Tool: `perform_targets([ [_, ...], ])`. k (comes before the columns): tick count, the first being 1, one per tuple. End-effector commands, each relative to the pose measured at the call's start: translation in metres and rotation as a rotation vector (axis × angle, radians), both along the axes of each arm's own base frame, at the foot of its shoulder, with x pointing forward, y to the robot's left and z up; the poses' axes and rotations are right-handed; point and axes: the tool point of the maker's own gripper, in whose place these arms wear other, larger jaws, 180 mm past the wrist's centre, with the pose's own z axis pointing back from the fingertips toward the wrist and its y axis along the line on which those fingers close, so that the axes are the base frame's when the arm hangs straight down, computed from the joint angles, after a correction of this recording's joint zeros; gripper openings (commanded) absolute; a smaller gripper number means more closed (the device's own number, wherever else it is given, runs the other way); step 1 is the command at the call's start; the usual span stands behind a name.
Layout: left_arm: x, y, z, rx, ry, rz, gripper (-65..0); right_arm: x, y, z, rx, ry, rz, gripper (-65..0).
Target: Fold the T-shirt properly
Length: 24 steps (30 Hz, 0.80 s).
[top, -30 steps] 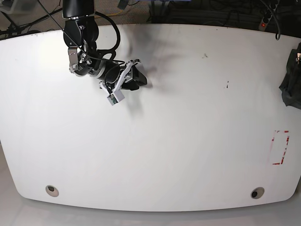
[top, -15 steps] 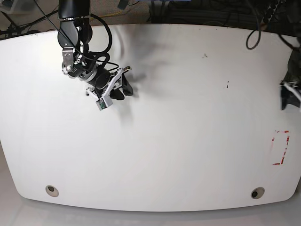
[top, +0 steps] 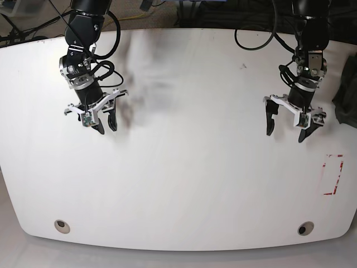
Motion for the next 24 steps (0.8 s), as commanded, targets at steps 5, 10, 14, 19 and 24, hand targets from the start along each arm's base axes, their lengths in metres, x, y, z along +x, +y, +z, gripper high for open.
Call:
perform_targets([
  [5, -0.047, -0.016, 0.001, -0.002, 0.018, -0.022, -9.0, -0.029, -0.019, 0.003, 0.035, -0.063, -0.078, -44.2],
  [10, -0.092, -0.034, -0.004, -0.023, 0.077, -0.045, -9.0, -0.064, -0.025, -0.011, 0.044, -0.004, -0.101, -44.2],
  [14, -0.138, -0.048, -0.017, -0.034, 0.227, -0.033, -9.6, -0.106, -0.028, -0.019, 0.101, 0.056, -0.111, -44.2],
  [19, -0.189, -0.04, -0.021, -0.046, 0.356, 0.06, -12.5, -0.158, -0.031, -0.035, 0.136, 0.165, -0.121, -44.2],
  [24, -0.246, -0.031, -0.029, -0.033, 0.488, 0.106, -12.4, -0.216, -0.027, -0.042, 0.154, 0.283, -0.125, -44.2],
])
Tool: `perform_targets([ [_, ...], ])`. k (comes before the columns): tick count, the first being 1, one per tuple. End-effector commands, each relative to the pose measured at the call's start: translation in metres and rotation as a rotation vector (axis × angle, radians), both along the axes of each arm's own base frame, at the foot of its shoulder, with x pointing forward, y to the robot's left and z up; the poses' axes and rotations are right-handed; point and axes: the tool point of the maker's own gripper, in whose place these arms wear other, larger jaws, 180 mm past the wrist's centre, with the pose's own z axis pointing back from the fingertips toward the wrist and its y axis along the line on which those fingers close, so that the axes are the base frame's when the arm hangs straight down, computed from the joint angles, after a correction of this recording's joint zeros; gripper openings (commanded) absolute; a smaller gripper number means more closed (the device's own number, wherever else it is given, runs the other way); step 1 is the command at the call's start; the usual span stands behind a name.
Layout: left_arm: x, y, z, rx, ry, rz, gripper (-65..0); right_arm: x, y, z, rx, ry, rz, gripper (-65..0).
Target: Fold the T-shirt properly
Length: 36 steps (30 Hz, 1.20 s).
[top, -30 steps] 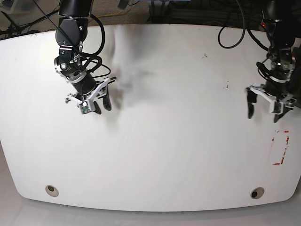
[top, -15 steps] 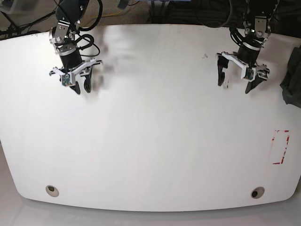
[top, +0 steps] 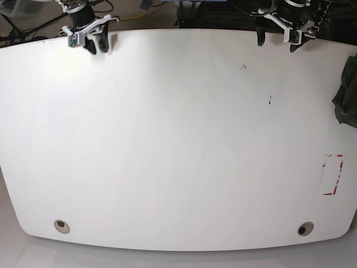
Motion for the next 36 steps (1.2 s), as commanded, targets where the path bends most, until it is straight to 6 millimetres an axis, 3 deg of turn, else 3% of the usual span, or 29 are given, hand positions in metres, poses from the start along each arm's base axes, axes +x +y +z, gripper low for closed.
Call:
perform_targets([
  [1, -0.022, 0.001, 0.004, 0.003, 0.034, 0.002, -12.4, -0.021, -0.001, 0.012, 0.017, 0.003, -0.009, -44.2],
  [5, -0.066, 0.006, -0.003, 0.013, 0.151, 0.025, -12.4, -0.065, 0.004, 0.017, 0.053, 0.088, -0.02, -44.2],
  [10, -0.113, 0.007, -0.006, 0.014, 0.273, 0.039, -12.4, -0.122, 0.033, 0.012, 0.125, 0.236, 0.049, -44.2],
  [13, -0.129, 0.01, -0.014, 0.013, 0.323, 0.054, -12.2, -0.158, 0.047, -0.006, 0.173, 0.348, 0.06, -44.4],
  [16, -0.149, 0.013, -0.028, 0.007, 0.383, 0.072, -12.1, -0.18, 0.045, -0.027, 0.189, 0.421, 0.032, -44.4],
  [20, -0.148, 0.002, -0.059, -0.034, 0.406, 0.058, -12.1, -0.19, 0.035, -0.063, 0.191, 0.486, -0.006, -44.5],
  [24, -0.161, 0.001, -0.099, -0.058, 0.485, 0.053, -12.1, -0.193, 0.029, -0.097, 0.165, 0.543, 0.0, -44.7],
  [27, -0.154, 0.001, -0.13, -0.073, 0.508, 0.07, -12.1, -0.186, 0.027, -0.116, 0.155, 0.563, 0.003, -44.7],
  [32, -0.159, 0.01, -0.178, -0.054, 0.598, 0.088, -12.1, -0.179, 0.032, -0.144, 0.145, 0.602, 0.002, -44.7],
  [36, -0.153, 0.013, -0.21, -0.057, 0.655, 0.111, -12.1, -0.179, 0.022, -0.163, 0.06, 0.651, 0.001, -44.7],
])
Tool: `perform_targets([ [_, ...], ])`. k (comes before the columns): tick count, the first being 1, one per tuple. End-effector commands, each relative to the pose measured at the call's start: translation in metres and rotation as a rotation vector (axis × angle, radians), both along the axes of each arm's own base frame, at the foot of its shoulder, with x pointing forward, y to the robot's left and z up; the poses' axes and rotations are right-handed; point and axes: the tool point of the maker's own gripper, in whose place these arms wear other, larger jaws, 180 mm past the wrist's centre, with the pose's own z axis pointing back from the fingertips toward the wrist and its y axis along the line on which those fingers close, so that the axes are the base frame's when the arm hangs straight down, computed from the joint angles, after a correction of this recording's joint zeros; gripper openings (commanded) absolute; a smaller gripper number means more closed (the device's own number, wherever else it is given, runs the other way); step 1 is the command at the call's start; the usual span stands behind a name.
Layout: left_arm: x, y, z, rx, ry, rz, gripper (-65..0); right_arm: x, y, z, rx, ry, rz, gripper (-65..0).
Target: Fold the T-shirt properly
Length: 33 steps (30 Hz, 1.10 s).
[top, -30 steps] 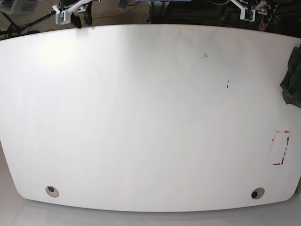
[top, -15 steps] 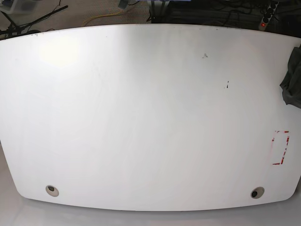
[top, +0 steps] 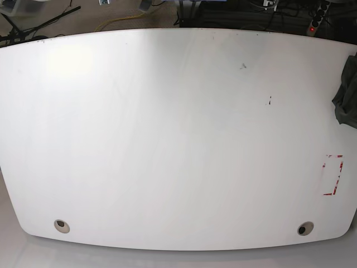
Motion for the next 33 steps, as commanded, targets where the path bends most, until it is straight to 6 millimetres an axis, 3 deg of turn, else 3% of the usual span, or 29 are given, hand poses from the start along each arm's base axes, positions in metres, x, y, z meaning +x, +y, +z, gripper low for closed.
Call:
perform_targets([
  [1, -0.001, 0.004, -0.012, -0.005, 0.023, 0.02, -12.1, -0.005, -0.01, -0.007, -0.036, 0.023, 0.007, -44.7],
  [7, 0.01, -0.002, -0.049, -0.033, 0.116, 0.08, -12.2, 0.005, -0.001, -0.036, -0.024, 0.083, -0.01, -44.4],
  [13, 0.015, -0.007, -0.072, -0.037, 0.195, 0.142, -12.4, 0.006, -0.003, -0.058, -0.063, 0.164, -0.009, -44.4],
  [17, 0.024, 0.005, -0.077, 0.064, 0.196, 0.09, -12.4, 0.016, 0.001, -0.066, -0.068, 0.177, -0.027, -44.4],
  [25, 0.045, 0.003, -0.081, 0.084, 0.198, 0.081, -12.4, 0.043, 0.006, -0.075, -0.06, 0.182, -0.048, -44.2],
  [33, 0.051, 0.003, -0.081, 0.085, 0.191, 0.081, -12.4, 0.049, 0.008, -0.076, -0.053, 0.183, -0.052, -44.2],
])
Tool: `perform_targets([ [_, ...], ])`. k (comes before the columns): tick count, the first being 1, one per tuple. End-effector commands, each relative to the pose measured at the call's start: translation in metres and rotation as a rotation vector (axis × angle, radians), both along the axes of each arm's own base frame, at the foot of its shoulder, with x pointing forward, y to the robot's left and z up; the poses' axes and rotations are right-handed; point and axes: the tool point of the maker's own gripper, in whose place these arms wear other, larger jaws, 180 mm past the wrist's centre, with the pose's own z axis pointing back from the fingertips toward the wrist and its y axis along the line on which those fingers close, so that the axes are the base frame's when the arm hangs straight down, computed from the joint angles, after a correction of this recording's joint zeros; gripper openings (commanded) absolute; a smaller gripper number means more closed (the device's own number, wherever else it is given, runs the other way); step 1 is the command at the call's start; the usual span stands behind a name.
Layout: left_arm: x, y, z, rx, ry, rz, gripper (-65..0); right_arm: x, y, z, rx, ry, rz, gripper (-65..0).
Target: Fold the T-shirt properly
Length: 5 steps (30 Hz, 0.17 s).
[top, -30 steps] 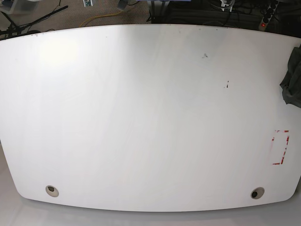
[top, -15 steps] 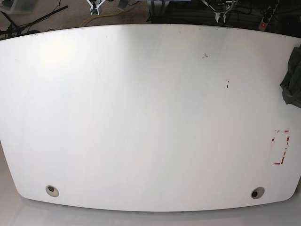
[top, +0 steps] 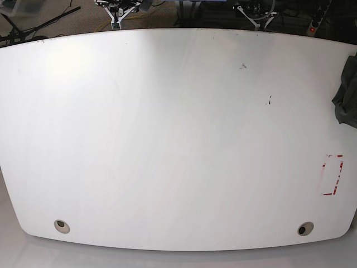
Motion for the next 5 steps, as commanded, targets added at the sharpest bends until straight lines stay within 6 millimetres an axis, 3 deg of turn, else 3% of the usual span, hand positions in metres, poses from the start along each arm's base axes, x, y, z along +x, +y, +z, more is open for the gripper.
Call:
perform_targets([
  [1, -0.0045, 0.0033, 0.0003, 0.006, 0.012, -0.001, -12.4, -0.0011, -0.0048, 0.0009, -0.003, -0.004, 0.001, -44.2],
  [5, -0.0051, -0.0027, -0.0004, -0.003, 0.01, -0.002, -12.4, -0.0009, -0.0036, 0.0009, 0.0, -0.006, 0.001, -44.2],
])
